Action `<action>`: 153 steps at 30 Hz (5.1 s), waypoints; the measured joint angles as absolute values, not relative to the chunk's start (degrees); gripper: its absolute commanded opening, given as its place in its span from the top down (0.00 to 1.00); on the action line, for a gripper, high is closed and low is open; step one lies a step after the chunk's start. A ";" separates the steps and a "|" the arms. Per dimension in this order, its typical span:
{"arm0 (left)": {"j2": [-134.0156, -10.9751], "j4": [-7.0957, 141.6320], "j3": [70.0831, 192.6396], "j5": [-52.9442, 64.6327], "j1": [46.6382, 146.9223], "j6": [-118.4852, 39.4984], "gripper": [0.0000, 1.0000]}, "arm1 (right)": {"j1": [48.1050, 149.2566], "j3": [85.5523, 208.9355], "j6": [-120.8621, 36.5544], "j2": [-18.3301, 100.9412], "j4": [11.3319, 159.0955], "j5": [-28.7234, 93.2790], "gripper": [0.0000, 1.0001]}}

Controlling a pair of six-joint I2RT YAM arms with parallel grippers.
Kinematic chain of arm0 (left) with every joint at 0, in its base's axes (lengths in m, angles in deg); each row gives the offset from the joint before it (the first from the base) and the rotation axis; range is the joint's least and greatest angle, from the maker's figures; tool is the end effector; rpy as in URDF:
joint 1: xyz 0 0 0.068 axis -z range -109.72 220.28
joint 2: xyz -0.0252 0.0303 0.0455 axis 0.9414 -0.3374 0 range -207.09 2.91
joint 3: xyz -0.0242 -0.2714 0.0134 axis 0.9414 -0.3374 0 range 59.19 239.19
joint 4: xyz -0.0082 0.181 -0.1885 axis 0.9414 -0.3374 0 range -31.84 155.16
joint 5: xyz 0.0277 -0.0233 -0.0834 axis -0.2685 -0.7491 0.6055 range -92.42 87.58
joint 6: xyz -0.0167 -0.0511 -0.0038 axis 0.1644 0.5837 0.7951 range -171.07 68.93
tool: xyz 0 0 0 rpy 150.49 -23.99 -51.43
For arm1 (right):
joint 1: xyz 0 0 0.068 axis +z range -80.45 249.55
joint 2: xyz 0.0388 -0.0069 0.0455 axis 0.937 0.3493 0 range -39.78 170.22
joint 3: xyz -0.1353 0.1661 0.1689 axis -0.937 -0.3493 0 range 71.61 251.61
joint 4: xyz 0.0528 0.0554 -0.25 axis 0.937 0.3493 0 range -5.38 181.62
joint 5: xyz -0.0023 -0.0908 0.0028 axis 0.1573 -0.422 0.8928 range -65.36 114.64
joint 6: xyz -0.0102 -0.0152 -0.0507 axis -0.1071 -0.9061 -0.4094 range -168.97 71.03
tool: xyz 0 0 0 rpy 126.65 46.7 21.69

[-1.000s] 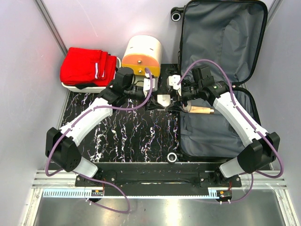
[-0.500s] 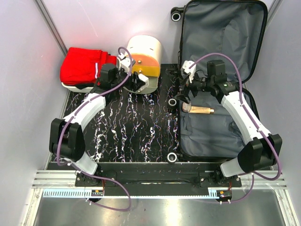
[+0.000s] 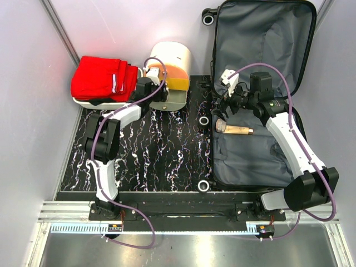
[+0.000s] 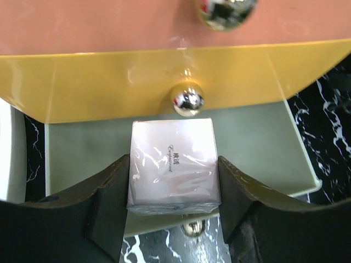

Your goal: Open, take out, and arrange the luggage

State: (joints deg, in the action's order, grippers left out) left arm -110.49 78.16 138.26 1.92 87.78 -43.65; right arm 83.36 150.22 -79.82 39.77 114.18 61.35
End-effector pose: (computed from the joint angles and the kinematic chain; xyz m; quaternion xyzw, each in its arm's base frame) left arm 0.4408 -0.1418 0.2273 0.0937 0.8201 -0.1520 0.5436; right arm 0.2925 0.0939 0.3771 -0.4576 0.7028 0.2006 0.5063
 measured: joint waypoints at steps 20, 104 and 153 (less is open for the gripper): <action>-120.35 84.23 143.07 -0.85 88.39 -39.92 0.21 | 83.25 150.22 -78.64 39.84 114.46 58.09 0.00; -115.17 100.67 135.72 1.05 87.27 -18.08 0.33 | 83.14 149.80 -79.32 42.05 116.23 55.73 0.00; -122.60 97.00 143.94 2.03 86.75 -15.37 0.58 | 83.12 149.80 -77.70 42.35 116.17 55.60 0.00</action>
